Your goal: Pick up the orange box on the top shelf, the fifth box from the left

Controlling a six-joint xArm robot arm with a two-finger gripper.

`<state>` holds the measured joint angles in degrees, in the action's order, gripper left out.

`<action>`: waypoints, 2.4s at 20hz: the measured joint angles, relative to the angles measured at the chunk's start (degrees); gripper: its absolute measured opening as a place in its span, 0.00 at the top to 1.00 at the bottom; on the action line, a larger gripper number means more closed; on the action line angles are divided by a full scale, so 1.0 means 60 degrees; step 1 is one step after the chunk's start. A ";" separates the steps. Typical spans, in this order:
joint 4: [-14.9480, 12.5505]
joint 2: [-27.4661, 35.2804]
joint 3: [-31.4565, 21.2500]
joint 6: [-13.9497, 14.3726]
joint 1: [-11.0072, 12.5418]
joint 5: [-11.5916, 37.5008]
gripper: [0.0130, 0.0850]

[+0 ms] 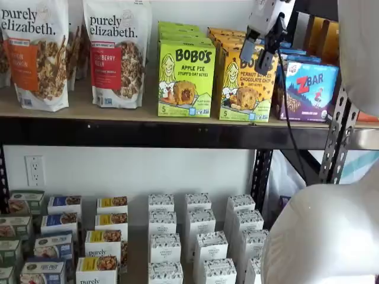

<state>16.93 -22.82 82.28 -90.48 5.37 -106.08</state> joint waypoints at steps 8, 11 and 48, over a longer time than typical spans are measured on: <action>-0.0191 -0.0263 -0.0340 -0.0220 0.0156 0.0161 0.00; -0.0047 -0.0433 -0.0553 -0.0294 0.0259 0.0422 0.00; 0.0140 0.0786 -0.0017 -0.1119 0.0891 0.3160 0.00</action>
<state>17.77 -18.11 82.18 -97.20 10.72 -87.12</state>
